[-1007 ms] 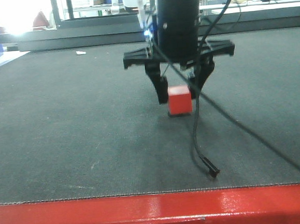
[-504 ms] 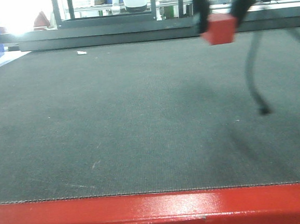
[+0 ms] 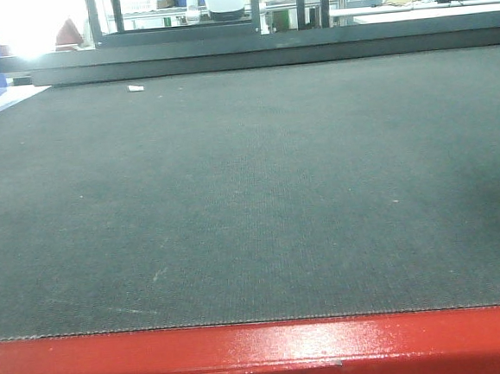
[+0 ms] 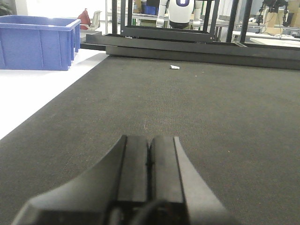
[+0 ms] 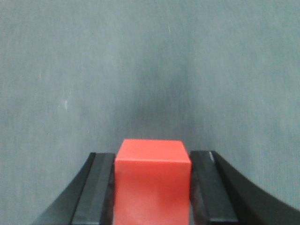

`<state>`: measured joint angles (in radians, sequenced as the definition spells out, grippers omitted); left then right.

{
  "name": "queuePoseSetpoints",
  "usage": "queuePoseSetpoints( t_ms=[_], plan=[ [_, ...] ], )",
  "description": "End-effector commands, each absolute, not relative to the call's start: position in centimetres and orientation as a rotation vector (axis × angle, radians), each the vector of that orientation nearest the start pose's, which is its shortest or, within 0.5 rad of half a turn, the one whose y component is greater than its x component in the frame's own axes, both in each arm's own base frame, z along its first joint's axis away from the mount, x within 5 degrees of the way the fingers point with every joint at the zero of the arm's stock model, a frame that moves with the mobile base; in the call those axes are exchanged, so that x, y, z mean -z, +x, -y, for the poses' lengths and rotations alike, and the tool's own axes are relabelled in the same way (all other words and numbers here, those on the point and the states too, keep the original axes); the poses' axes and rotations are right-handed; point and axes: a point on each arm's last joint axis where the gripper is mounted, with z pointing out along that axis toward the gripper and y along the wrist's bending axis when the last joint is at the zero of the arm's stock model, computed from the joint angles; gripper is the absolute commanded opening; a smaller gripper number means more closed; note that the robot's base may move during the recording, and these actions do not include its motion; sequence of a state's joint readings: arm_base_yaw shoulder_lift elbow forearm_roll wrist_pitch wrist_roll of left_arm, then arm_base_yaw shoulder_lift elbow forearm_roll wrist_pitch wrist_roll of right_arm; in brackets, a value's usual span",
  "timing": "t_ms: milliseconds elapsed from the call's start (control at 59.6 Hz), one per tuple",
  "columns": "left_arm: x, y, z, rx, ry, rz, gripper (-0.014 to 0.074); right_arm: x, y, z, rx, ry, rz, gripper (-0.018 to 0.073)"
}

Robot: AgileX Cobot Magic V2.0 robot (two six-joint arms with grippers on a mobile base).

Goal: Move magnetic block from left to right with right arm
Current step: 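Raise the held red cube up out of view with the right gripper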

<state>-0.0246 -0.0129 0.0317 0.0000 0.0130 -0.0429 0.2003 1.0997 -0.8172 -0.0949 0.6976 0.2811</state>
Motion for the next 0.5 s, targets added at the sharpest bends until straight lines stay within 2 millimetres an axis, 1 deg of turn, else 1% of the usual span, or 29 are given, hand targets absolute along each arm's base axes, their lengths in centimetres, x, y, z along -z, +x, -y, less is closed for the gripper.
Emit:
queuePoseSetpoints(
  t_ms=[0, 67, 134, 218, 353, 487],
  plan=[
    [-20.8, 5.5, 0.1, 0.058, -0.017, -1.420, -0.0116, -30.9, 19.0, -3.2, -0.135, 0.016, -2.279, 0.0162],
    [-20.8, 5.5, 0.1, 0.058, -0.017, -1.420, -0.0116, -30.8, 17.3, -2.9, -0.146, 0.015, -2.233, 0.0162],
    [-20.8, 5.5, 0.1, 0.058, -0.017, -1.420, -0.0116, -31.1, 15.6, -2.6, -0.157, 0.015, -2.173, 0.0162],
    [-20.8, 5.5, 0.1, 0.058, -0.017, -1.420, -0.0116, -31.4, 14.0, -2.2, -0.159, 0.011, -2.115, 0.0162],
    [-20.8, 5.5, 0.1, 0.058, -0.017, -1.420, -0.0116, -33.2, 10.7, -1.4, -0.143, -0.002, -1.970, 0.0162],
    [-20.8, 5.5, 0.1, 0.058, -0.017, -1.420, -0.0116, -34.4, 8.1, -0.7, -0.110, -0.025, -1.842, 0.0162]
  ],
)
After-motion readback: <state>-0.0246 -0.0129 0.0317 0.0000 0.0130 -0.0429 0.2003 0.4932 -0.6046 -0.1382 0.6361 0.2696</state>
